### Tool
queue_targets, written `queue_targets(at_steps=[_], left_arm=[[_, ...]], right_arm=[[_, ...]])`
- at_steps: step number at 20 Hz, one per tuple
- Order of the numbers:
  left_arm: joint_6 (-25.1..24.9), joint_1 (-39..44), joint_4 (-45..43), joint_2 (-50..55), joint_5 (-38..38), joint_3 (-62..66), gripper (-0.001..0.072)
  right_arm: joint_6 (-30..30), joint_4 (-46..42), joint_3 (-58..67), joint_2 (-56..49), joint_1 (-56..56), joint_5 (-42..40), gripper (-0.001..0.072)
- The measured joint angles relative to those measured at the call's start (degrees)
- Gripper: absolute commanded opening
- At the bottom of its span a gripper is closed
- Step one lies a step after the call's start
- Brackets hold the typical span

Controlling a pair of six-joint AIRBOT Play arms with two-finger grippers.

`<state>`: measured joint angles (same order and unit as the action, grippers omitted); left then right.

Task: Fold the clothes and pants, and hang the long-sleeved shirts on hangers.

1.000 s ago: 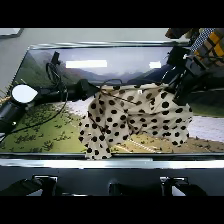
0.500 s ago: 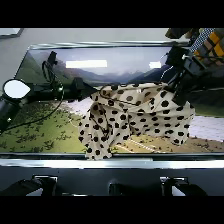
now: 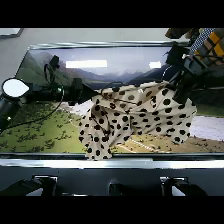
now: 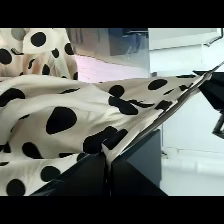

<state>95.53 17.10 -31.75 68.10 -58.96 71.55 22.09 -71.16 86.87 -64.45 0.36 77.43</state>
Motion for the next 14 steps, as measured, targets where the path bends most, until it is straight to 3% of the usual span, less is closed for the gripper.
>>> queue_targets(at_steps=[8, 14], left_arm=[[2.19, 0.09, 2.47, 0.04, 4.35, 3.04, 0.0016], [2.54, 0.11, 2.82, 0.48, 5.66, 3.41, 0.0016]], right_arm=[[0.04, 1.9, -0.37, -0.72, 0.07, -0.61, 0.0026], [0.02, 1.64, -3.04, -1.16, 0.04, -5.77, 0.0026]])
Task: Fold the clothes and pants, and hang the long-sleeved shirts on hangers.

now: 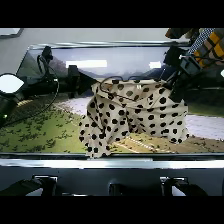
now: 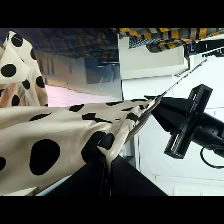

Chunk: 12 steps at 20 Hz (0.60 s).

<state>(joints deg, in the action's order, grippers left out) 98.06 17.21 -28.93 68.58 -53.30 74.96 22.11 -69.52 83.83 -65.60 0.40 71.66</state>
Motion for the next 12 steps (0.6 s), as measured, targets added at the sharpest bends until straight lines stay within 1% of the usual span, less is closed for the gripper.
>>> queue_targets(at_steps=[5, 9, 12], left_arm=[[0.11, 0.11, -1.2, 1.53, -0.55, 0.02, 0.0016], [0.9, 0.74, -1.95, 2.69, -0.24, 0.07, 0.0016], [1.16, 1.25, -0.11, 2.97, 0.98, 0.13, 0.0016]], right_arm=[[2.01, -2.49, -0.59, 1.16, -0.07, -5.55, 0.0026], [2.4, -4.61, -0.68, 3.08, -0.44, -5.16, 0.0026], [2.8, -9.53, -0.7, 3.67, -3.63, -4.17, 0.0026]])
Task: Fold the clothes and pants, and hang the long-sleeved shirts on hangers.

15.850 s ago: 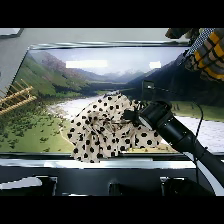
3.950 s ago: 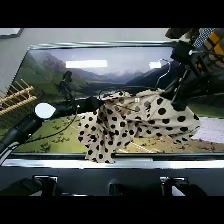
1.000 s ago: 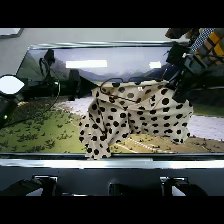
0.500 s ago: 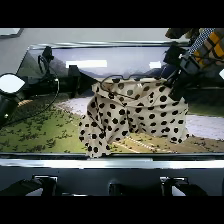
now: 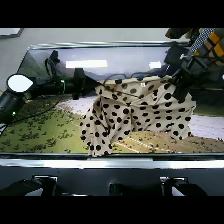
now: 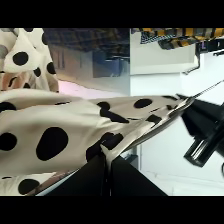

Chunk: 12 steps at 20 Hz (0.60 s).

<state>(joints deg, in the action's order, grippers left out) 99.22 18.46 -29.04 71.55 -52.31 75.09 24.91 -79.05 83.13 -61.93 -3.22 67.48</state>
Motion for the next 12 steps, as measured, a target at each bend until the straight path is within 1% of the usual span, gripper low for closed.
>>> queue_targets(at_steps=[8, 12], left_arm=[[1.4, 0.55, 3.56, -0.13, 0.81, 0.0, 0.0016], [1.75, 0.55, 3.61, -0.13, 0.79, 0.0, 0.0016]], right_arm=[[6.27, -11.82, 0.0, 0.28, -8.76, -3.85, 0.0025], [11.54, -17.92, 0.0, 0.31, -12.04, -5.4, 0.0026]])
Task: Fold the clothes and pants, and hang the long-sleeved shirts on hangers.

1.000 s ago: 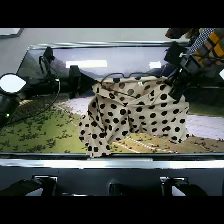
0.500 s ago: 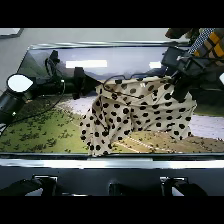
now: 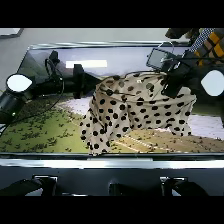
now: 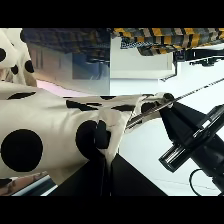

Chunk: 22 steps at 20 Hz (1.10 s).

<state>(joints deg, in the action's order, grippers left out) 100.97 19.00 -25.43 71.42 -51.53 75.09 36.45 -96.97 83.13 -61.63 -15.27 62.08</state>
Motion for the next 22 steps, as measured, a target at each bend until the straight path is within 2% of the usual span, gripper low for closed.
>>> queue_targets(at_steps=[7, 11, 18, 22], left_arm=[[2.14, 0.04, -6.08, 0.42, -1.62, 0.0, 0.0016], [2.89, 0.09, -7.08, 1.51, -1.77, 0.0, 0.0016], [2.93, 0.07, -2.38, 2.01, -0.15, 0.0, 0.0016], [1.66, 0.0, 1.14, 1.99, -2.4, 0.0, 0.0016]], right_arm=[[7.13, -7.63, -0.04, 2.71, -1.33, -2.64, 0.0026], [7.74, -8.57, -0.04, 5.01, -1.44, -0.2, 0.0026], [7.63, -9.79, -1.75, 5.79, -1.44, 1.84, 0.0025], [6.75, -10.62, -4.13, 4.9, -1.4, -1.2, 0.0025]])
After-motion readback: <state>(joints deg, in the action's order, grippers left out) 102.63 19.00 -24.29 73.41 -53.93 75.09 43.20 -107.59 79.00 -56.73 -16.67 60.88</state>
